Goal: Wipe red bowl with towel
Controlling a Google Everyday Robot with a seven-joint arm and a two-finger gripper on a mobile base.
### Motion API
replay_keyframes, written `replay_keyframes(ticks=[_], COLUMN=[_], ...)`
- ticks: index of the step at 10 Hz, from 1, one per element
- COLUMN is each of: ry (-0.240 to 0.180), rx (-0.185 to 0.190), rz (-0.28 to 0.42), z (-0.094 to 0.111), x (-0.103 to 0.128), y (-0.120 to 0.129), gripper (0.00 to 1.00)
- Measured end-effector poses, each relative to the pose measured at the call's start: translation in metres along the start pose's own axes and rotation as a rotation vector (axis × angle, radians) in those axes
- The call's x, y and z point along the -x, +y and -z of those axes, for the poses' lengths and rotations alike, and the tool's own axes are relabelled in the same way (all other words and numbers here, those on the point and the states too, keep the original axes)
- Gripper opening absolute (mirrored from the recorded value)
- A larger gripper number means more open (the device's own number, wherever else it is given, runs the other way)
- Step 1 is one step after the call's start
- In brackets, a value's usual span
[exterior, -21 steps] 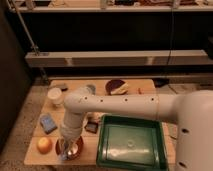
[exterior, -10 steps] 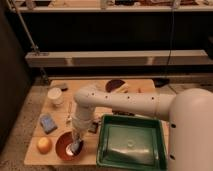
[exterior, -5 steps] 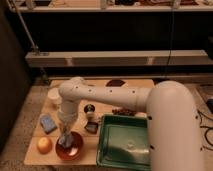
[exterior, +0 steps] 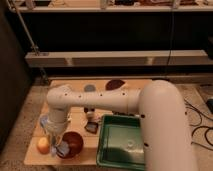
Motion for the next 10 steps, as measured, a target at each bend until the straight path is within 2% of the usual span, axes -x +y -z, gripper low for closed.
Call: replay_keyframes(ticks=[1, 3, 5, 6, 8, 9, 10], ry=[-0.018, -0.034, -0.034, -0.028, 0.021, 0.040, 0.069], rx=[0.006, 0.009, 0.000, -0.007, -0.047, -0.062, -0.079], rz=[0.008, -0.008, -0.060, -0.083, -0.157, -0.171, -0.181], z=[-0.010, -0.017, -0.015, -0.012, 0.011, 0.020, 0.038], x=[0.022, 0.045, 0.051, 0.049, 0.032, 0.021, 0.001], y=[0.009, 0.034, 0.070, 0.081, 0.116, 0.120, 0.122], gripper=[0.00, 0.00, 0.00, 0.00, 0.00, 0.00, 0.00])
